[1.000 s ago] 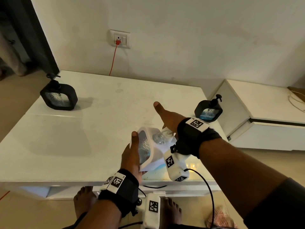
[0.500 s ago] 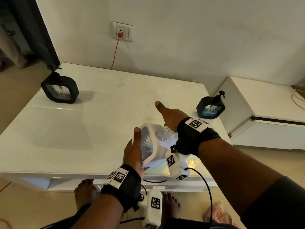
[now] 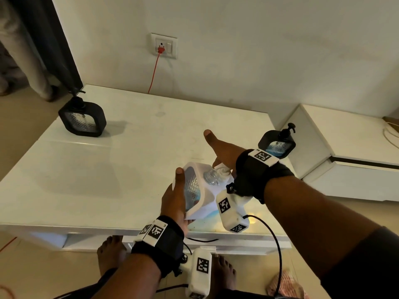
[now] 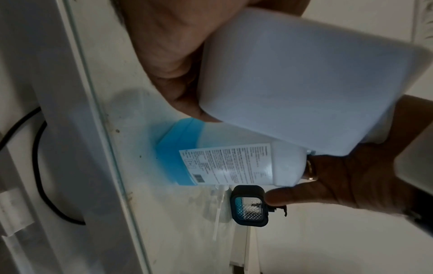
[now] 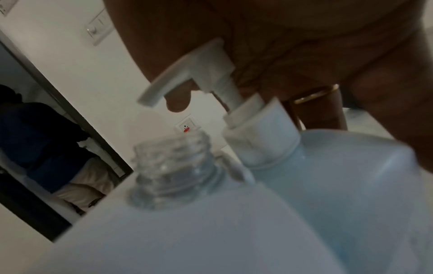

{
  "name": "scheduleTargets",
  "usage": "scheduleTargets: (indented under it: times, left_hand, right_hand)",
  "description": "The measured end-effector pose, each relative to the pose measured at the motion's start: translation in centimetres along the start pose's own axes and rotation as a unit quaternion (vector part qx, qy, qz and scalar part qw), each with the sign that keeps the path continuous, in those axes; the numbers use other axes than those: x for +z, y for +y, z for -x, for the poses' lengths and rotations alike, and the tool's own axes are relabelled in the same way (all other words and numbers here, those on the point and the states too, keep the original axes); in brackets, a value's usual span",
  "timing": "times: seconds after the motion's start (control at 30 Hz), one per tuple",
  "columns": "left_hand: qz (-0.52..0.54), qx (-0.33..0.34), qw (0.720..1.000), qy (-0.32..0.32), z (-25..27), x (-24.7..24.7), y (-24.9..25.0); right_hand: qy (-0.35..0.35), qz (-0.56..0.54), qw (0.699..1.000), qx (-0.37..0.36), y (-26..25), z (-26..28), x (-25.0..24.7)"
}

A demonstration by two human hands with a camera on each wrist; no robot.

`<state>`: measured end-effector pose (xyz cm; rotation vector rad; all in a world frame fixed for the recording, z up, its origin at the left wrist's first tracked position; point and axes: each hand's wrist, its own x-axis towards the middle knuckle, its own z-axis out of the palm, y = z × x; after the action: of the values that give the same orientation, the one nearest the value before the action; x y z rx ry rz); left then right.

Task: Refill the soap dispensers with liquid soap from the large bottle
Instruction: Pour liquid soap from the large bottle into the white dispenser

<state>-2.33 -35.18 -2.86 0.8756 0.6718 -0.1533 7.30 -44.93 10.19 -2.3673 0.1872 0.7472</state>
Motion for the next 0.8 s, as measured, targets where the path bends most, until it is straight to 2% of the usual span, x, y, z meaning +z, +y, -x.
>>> scheduleTargets:
  times: [0.6,0.8]
  left_hand:
    - [0.008,-0.016,1.0,0.01,-0.3,0.1,-0.6]
    - [-0.013,-0.02,1.0,0.016,0.0,-0.1,-0.2]
  right_hand:
    - [0.069,0.069,0.995,0.012,1.6,-2.5,1.5]
    - [0.012,0.02,1.0,0.01,0.3,-0.5,0.6]
